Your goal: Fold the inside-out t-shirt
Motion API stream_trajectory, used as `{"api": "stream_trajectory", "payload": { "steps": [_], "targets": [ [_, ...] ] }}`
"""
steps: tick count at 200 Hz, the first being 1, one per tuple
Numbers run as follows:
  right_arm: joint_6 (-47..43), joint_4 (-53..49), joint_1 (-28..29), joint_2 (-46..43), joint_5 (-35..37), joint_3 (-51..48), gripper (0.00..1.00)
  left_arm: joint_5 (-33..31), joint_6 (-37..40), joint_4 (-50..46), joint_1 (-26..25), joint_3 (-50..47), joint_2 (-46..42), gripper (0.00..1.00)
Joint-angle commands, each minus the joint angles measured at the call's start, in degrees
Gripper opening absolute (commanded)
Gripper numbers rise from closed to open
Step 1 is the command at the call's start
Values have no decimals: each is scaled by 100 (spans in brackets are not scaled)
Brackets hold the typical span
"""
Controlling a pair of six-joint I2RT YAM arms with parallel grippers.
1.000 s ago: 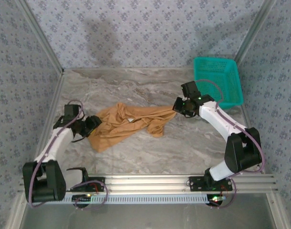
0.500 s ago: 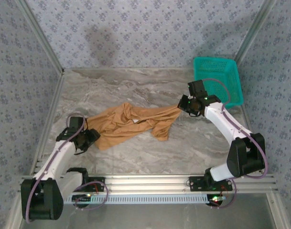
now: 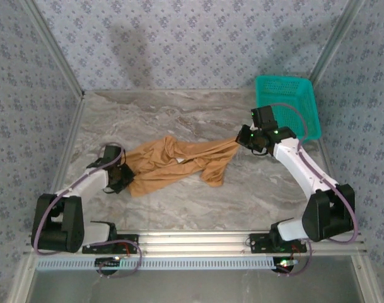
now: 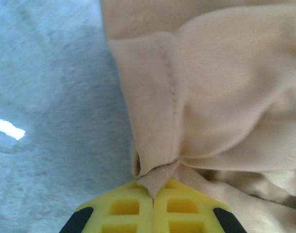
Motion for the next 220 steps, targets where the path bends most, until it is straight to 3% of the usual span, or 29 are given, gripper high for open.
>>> {"api": "stream_trajectory", "payload": {
  "steps": [1, 23, 55, 117, 144, 185, 220],
  "targets": [
    [-314, -539, -187, -422, -137, 336, 0, -150, 424, -752, 0, 1014, -374, 0],
    [-461, -972, -371, -728, -131, 867, 0, -457, 758, -1699, 67, 2301, -928, 0],
    [-503, -1316, -573, -1196, -445, 1355, 0, -467, 1046, -1867, 91, 3617, -1435, 0],
    [-528, -2139, -721, -1870, -1104, 2436, 0, -627, 1832, -2720, 183, 6207, -1530, 0],
    [-321, -1980, -729, -2060, -1089, 2546, 0, -482, 1940, -2633, 183, 6719, -1443, 0],
    [-61, -1445, -796, -1548, -828, 1999, 1, 99, 1931, -1971, 184, 6209, -272, 0],
    [329, -709, -1033, -288, -415, 1286, 3, 100, 1914, -1727, 244, 6503, 2065, 0]
  ]
}}
